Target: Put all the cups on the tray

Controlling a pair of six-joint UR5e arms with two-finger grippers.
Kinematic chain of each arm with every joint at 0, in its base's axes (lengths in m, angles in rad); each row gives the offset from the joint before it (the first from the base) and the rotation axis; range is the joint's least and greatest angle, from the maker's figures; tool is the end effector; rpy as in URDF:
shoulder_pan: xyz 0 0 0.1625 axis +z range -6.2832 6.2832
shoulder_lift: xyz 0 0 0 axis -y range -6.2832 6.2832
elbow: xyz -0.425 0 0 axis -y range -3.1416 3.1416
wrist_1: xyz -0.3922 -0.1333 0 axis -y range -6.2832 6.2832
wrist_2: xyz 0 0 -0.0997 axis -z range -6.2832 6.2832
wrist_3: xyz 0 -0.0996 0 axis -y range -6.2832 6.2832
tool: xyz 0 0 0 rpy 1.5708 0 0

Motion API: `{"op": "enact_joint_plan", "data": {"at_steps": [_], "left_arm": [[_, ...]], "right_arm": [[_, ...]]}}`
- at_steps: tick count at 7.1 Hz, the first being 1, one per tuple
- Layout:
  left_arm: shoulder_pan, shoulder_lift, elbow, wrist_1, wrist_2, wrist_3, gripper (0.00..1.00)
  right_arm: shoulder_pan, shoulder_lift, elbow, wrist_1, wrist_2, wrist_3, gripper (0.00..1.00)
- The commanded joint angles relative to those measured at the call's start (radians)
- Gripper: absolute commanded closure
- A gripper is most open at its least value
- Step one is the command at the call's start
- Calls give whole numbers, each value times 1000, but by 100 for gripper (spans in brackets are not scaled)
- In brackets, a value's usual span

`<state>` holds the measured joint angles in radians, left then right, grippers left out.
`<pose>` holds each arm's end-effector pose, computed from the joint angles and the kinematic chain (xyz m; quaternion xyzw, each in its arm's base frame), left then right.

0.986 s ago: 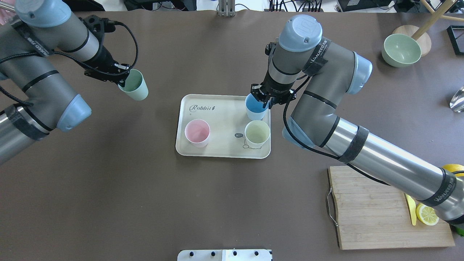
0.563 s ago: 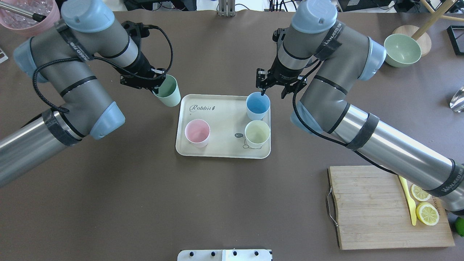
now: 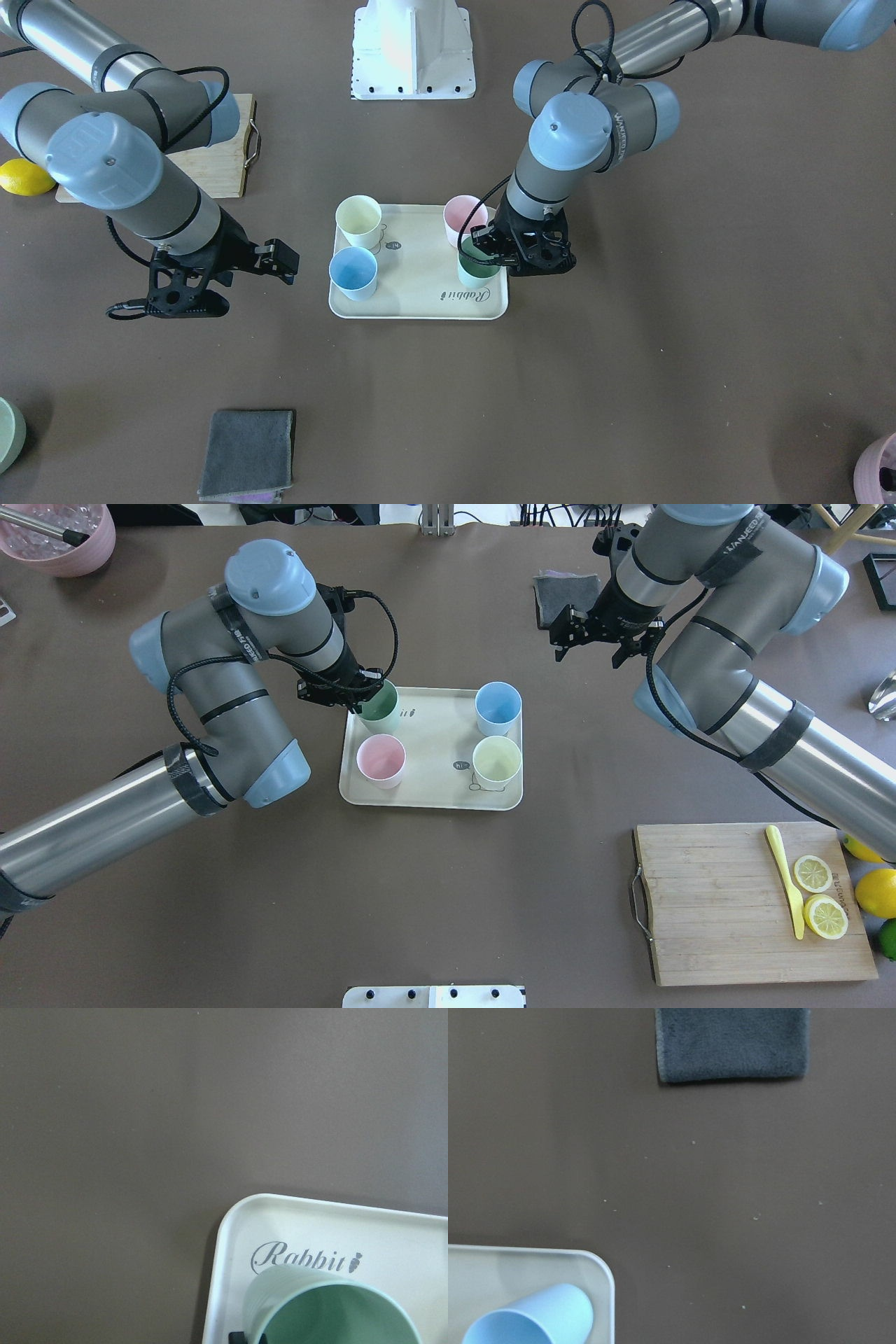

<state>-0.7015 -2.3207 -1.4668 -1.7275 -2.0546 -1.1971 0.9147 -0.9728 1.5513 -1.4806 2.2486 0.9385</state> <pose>0.5057 -0.5411 0.2270 0.0048 0.4387 -0.0535 0.8970 -0.3672 -0.5931 0.2984 -0.0085 -0.4408 0.0174 0.8974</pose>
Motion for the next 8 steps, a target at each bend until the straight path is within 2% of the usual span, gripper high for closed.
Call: {"op": "enact_joint_plan", "data": {"at_steps": [1, 2, 3, 4, 5, 6, 7, 8], "left_arm": [[19, -38, 51, -7, 33, -10, 100], [19, -39, 62, -21, 33, -6, 100], [19, -40, 62, -23, 31, 2, 66], [19, -39, 59, -21, 33, 14, 3], [14, -39, 42, -17, 30, 16, 2], [-36, -14, -18, 9, 13, 40, 2], [-106, 62, -134, 122, -31, 195, 2], [-198, 142, -246, 241, -35, 379, 2]], "right_arm": [[27, -49, 7, 0, 0, -76, 0], [33, -55, 9, 0, 0, -85, 0], [35, -55, 9, 0, 0, -86, 0], [35, -57, 10, 0, 0, -86, 0], [39, -57, 12, -1, 0, -86, 0], [77, -67, 13, -1, 6, -89, 0], [117, -104, 19, -1, 26, -148, 0], [163, -145, 19, -1, 32, -240, 0]]}}
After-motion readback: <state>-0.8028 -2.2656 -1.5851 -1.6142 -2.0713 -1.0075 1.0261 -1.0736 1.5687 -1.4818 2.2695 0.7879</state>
